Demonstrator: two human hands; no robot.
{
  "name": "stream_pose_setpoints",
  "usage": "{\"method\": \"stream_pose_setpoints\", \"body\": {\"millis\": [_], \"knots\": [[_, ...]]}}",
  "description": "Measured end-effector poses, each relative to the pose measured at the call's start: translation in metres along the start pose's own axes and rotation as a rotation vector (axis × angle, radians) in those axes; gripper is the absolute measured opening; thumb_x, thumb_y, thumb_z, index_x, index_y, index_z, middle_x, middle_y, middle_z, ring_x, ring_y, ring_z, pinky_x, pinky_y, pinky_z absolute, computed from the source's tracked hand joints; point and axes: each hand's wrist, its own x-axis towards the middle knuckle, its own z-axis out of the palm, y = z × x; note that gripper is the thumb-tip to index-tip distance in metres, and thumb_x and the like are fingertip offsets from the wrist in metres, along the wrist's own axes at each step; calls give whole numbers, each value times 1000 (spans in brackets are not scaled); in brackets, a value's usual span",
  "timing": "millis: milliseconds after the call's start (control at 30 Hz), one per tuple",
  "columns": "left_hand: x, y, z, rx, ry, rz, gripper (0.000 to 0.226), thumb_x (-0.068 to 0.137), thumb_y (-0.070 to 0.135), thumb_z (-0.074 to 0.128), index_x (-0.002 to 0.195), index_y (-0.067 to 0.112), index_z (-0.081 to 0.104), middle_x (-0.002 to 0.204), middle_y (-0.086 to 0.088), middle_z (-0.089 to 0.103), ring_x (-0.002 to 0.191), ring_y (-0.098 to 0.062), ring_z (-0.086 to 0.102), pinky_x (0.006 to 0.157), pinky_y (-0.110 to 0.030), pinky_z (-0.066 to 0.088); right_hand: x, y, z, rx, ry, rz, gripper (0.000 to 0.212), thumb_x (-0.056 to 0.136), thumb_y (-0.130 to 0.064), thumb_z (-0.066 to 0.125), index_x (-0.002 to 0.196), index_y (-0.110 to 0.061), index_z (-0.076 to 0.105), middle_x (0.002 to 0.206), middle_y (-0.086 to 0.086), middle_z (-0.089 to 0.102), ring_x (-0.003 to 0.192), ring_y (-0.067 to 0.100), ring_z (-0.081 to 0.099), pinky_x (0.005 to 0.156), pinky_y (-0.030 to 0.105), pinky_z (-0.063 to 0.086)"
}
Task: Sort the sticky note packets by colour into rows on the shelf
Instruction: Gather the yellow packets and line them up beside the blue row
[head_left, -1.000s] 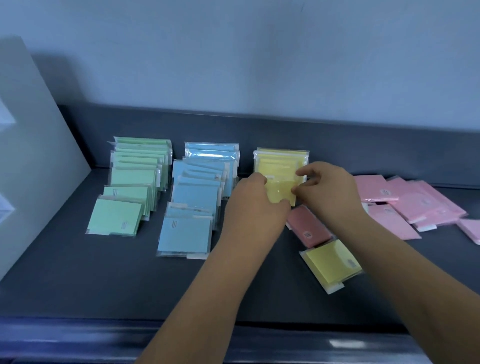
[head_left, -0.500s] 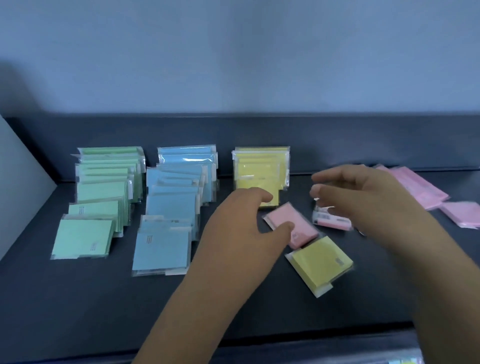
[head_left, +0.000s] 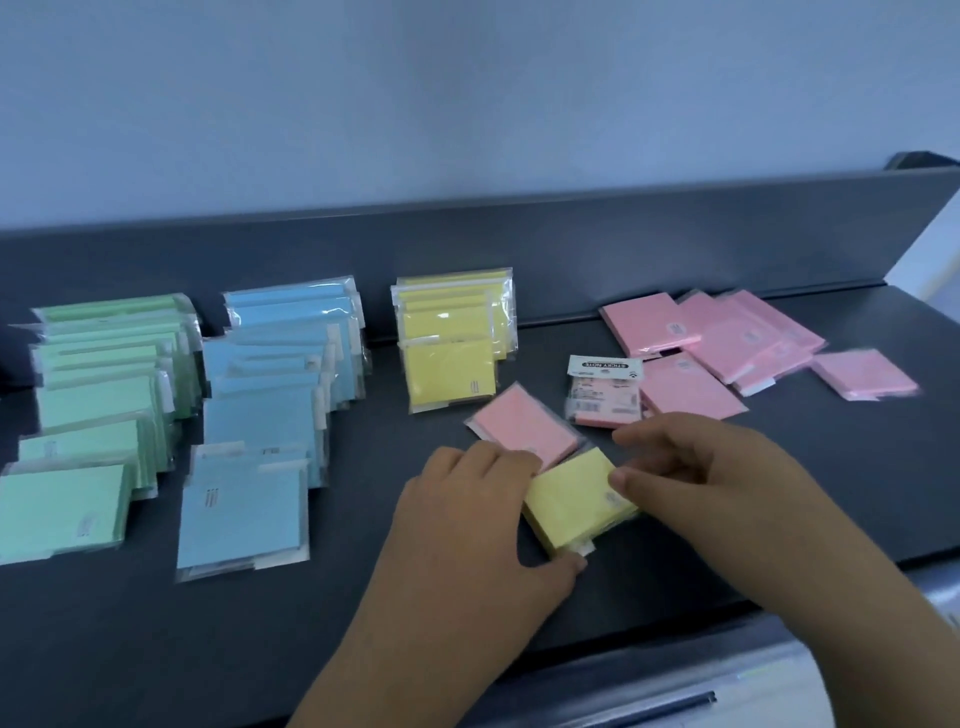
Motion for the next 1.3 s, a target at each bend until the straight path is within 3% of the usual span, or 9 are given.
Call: {"method": "stream_pose_setpoints", "body": {"millis": [133,200,367,467,600,733,900,1067,1300], "knots": [[-6,-2,6,-131,118,-9,55,72,57,55,124,39,50,108,22,54,96,-6,52,79,-33,53,-6,3,9,248,40,68,23,82,-11,81,98,-29,78,86,-5,77,82,17,74,77,36,62],[-8,-1,1,-157,183,27,52,74,51,61,123,38,51,105,22,52,93,-6,53,76,-32,52,-8,1,12,407,59,87,27,81,1,80,98,-20,80,90,2,78,88,25,76,70,33,63],[-11,1,-16,-211,332,112,48,77,28,74,121,37,56,117,24,53,108,-7,57,84,-24,50,-12,-11,15,611,-39,100,28,86,6,72,104,-13,79,96,6,81,91,23,78,68,28,62],[-14,-1,-23,-476,362,52,53,78,10,82,122,34,61,122,18,59,110,-9,63,86,-19,52,-12,-18,18,734,-10,68,30,83,9,71,105,-10,79,98,11,80,92,26,77,67,26,63],[-10,1,-34,-905,402,-211,50,83,4,78,118,38,65,110,11,73,95,-10,72,80,-29,60,-10,-36,28,812,34,-28,31,84,10,70,108,-8,77,100,13,80,97,32,76,80,34,64],[0,-10,-49,-919,486,-327,37,85,6,78,109,32,70,97,10,75,86,-7,72,74,-25,56,-2,-58,41,723,-25,-53,26,89,7,69,105,-11,76,95,6,81,91,24,77,82,36,63],[11,-39,-56,-719,464,-450,34,84,6,74,102,33,67,93,9,73,83,-10,70,70,-29,53,27,-69,70,588,-185,121,16,89,-1,72,102,-11,74,96,6,80,87,17,76,75,31,63],[32,-41,-43,-607,446,-462,29,81,4,73,92,30,67,85,9,70,80,-9,68,68,-28,54,51,-59,78,189,-14,9,8,80,-11,71,79,-17,76,72,4,75,62,17,60,63,36,50],[55,-45,-39,-587,442,-465,30,78,2,71,93,28,69,85,7,67,81,-18,68,76,-42,60,61,-59,68,-18,107,-88,4,79,-15,73,79,-17,77,76,-2,75,81,24,70,79,44,59]]}}
